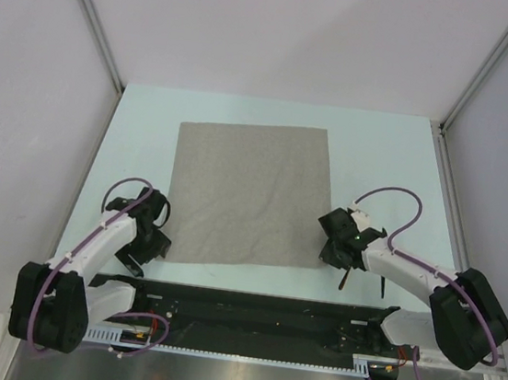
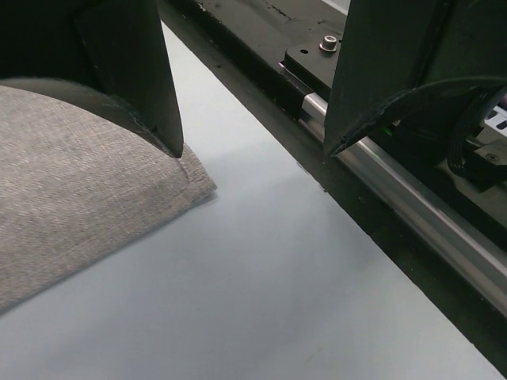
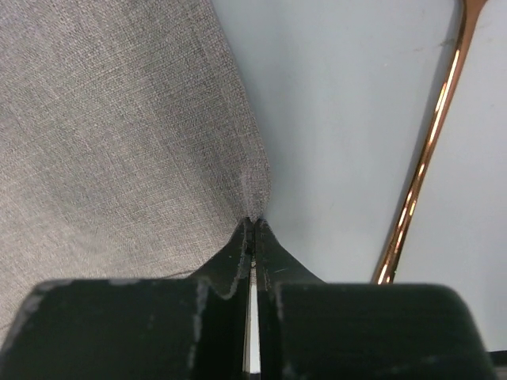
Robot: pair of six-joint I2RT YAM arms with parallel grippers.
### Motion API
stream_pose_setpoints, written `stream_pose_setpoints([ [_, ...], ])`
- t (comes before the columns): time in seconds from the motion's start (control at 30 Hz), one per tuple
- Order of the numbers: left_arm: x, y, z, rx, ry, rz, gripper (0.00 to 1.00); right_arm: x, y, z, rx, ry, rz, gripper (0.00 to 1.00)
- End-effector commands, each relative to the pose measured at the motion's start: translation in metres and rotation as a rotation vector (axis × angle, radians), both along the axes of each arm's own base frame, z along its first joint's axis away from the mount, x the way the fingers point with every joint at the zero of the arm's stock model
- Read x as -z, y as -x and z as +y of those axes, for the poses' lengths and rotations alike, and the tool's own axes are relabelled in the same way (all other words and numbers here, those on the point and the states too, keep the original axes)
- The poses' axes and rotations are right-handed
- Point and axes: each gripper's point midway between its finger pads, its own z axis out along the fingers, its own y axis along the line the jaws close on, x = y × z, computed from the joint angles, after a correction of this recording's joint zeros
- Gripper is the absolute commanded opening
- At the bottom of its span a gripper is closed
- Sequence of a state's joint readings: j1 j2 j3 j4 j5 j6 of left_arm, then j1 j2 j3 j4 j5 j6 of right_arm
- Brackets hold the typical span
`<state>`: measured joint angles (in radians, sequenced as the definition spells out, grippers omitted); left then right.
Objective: Fold the napkin into a case and place the utensils inside
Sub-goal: Pick up the flattened napkin from the center of the board.
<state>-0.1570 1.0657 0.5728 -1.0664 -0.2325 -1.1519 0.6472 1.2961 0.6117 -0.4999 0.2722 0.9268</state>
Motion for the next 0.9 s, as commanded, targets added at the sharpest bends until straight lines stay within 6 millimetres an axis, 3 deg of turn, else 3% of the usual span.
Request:
stream_pose_setpoints([
  [0.0,-0.003,0.002,0.002,-0.006,-0.024,0.055,0.73,-0.012,0.003,-0.003,-0.016,-0.011,-0.046,0.0],
  [0.17,0.0,0.002,0.002,-0.034,-0.025,0.057,0.67,-0.021,-0.002,-0.005,-0.024,-0.02,-0.084,0.0],
  [0.37,-0.004,-0.011,0.001,-0.01,-0.022,0.017,0.73,-0.021,-0.002,-0.007,-0.038,-0.025,-0.089,0.0],
  [0.57,-0.006,-0.007,-0.001,-0.029,-0.003,-0.011,0.73,-0.021,-0.001,-0.006,-0.043,-0.044,-0.088,0.0],
  [0.73,-0.008,-0.03,-0.009,-0.035,0.047,-0.136,0.69,-0.025,-0.001,-0.004,-0.052,-0.061,-0.105,0.0],
  [0.87,0.004,-0.031,-0.015,-0.057,0.075,-0.125,0.69,-0.027,0.0,-0.004,-0.051,-0.065,-0.108,0.0],
])
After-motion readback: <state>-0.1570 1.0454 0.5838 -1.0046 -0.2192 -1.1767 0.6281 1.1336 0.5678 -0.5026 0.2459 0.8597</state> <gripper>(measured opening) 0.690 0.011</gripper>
